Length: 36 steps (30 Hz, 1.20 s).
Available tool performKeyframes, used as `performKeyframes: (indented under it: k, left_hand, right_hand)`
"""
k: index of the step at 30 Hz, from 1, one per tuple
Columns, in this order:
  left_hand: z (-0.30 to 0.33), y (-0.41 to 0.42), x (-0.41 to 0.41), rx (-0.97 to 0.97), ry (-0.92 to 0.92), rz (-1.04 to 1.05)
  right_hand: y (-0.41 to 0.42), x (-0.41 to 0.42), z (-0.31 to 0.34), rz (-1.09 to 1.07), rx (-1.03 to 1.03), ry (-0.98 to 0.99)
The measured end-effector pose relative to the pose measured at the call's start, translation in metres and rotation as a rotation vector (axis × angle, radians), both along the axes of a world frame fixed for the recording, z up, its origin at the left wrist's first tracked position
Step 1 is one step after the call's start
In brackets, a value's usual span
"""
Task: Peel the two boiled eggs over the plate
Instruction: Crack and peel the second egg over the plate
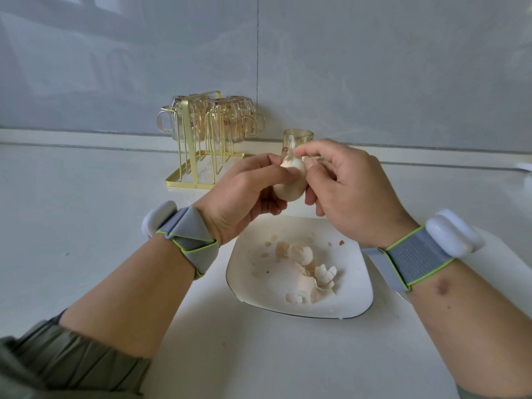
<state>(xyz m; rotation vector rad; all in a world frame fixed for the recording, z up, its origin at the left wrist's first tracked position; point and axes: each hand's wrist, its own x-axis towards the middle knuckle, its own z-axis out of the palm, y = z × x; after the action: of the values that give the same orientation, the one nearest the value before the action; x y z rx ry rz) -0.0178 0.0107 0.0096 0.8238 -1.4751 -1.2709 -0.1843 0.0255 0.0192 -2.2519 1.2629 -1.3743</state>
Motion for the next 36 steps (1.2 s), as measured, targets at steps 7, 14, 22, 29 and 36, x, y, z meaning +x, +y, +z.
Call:
performKeyframes:
  k: [7,14,22,29,36]
  left_hand:
    - [0.0004,0.001,0.0003,-0.005,-0.023,0.009]
    - [0.0021,0.0019,0.0001,0.015,0.011,0.041]
    - [0.0042,0.0056,-0.001,0.052,0.046,0.029]
    - [0.0043,0.0041,0.0007,0.105,0.107,0.038]
    - [0.0037,0.0007,0.0045,0.112,0.122,0.057]
  right_hand:
    - [0.0024,-0.0002,0.0017,0.004,-0.018,0.019]
    - [0.0023,-0.0001,0.0019,-0.011,-0.013,0.032]
    - [0.0029,-0.0007,0.0033,-0.031,-0.044,0.021]
    - [0.0018,-0.0001,0.0019,-0.03,-0.085,0.04]
    - [-0.0031,-0.0046,0.0026,-0.078,-0.11,0.007]
